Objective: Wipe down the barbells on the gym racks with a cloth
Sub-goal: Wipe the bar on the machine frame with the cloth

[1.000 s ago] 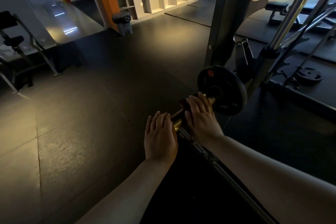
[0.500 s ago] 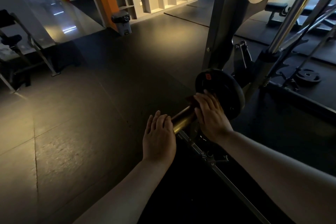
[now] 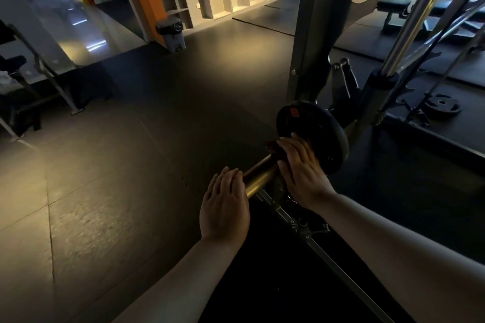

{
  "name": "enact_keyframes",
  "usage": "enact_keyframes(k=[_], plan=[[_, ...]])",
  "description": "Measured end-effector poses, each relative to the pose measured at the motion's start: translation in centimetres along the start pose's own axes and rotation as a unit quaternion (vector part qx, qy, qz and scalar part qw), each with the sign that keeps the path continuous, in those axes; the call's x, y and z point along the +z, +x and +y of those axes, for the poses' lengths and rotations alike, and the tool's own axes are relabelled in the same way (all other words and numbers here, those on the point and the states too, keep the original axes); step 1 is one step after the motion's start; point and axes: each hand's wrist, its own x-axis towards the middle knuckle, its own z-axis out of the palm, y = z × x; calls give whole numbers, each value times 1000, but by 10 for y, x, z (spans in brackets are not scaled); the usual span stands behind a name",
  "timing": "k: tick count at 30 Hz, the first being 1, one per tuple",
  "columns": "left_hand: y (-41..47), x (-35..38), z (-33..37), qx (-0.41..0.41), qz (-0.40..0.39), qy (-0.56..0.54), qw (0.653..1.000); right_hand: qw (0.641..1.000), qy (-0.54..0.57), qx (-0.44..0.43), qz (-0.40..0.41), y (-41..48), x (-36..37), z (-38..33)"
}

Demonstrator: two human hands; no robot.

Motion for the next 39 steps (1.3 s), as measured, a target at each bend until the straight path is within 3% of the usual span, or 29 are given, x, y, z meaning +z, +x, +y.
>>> enact_keyframes(k=[8, 13, 16, 20, 27, 34, 39], plan=[[1, -1, 0, -5, 8, -2, 1000, 991, -60, -24, -120, 48, -32, 8], [-1, 0, -1, -2, 10, 6, 1000, 994, -95, -42, -45, 32, -14, 1], [-1, 0, -2, 3, 2, 8, 1000, 998, -16, -22, -55, 19, -21, 5], [0, 1, -2, -6, 9, 8, 1000, 995, -50, 7, -91, 45, -29, 0], [-2, 1, -1, -12, 0, 11, 1000, 1000, 15, 10, -10, 7, -6, 5], [0, -2, -1, -8, -8, 8, 1000, 999, -12, 8, -47, 32, -17, 4], [-1, -4, 2, -3, -15, 17, 1000, 999, 28, 28, -7, 6, -1, -23]])
